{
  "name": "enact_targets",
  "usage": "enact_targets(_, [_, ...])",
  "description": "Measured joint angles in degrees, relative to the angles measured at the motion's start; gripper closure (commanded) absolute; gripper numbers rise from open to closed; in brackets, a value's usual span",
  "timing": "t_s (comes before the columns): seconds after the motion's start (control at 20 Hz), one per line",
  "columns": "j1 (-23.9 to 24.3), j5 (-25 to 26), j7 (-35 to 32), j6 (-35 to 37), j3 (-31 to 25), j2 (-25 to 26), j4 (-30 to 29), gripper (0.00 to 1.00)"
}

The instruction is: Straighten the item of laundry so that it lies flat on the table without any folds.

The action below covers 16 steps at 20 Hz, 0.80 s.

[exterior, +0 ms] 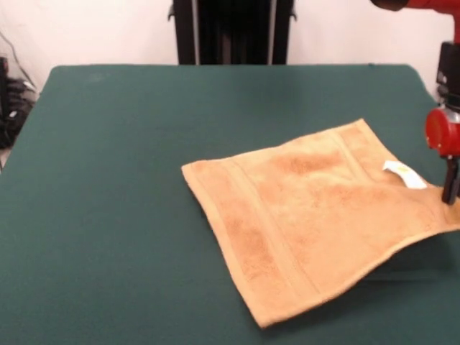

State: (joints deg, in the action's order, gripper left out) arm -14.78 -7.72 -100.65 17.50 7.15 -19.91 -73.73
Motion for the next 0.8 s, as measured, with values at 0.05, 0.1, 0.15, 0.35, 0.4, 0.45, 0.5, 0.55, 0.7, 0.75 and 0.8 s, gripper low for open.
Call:
enact_targets(0.05, [-0.3,-0.4,-0.1,-0.1,0.1,0.0,-0.1,1.00])
enact_targets(0.1, [-0.4,-0.6,-0.2,-0.2,0.1,0.0,-0.2,1.00])
enact_targets(0.15, [-0.6,-0.9,-0.3,-0.3,0.2,0.0,-0.3,1.00])
enact_targets(0.35, [-1.1,-2.0,-1.3,-1.2,0.2,0.1,-1.2,1.00])
enact_targets(0.4, [-1.1,-2.0,-1.4,-1.3,0.2,0.1,-1.2,1.00])
enact_targets(0.45, [-1.1,-2.4,-1.6,-1.6,0.2,0.1,-1.5,1.00])
enact_targets(0.5, [-1.1,-2.5,-1.7,-1.9,0.2,0.1,-1.6,1.00])
enact_targets(0.55, [-1.1,-2.7,-1.8,-2.2,0.2,0.2,-1.7,1.00])
enact_targets(0.7, [-1.1,-2.9,-1.8,-2.9,0.2,0.1,-1.8,1.00])
enact_targets(0.75, [-1.2,-2.9,-1.8,-3.2,0.2,0.2,-1.9,1.00])
enact_targets(0.8, [-1.2,-2.9,-1.8,-3.5,0.2,0.2,-2.0,1.00])
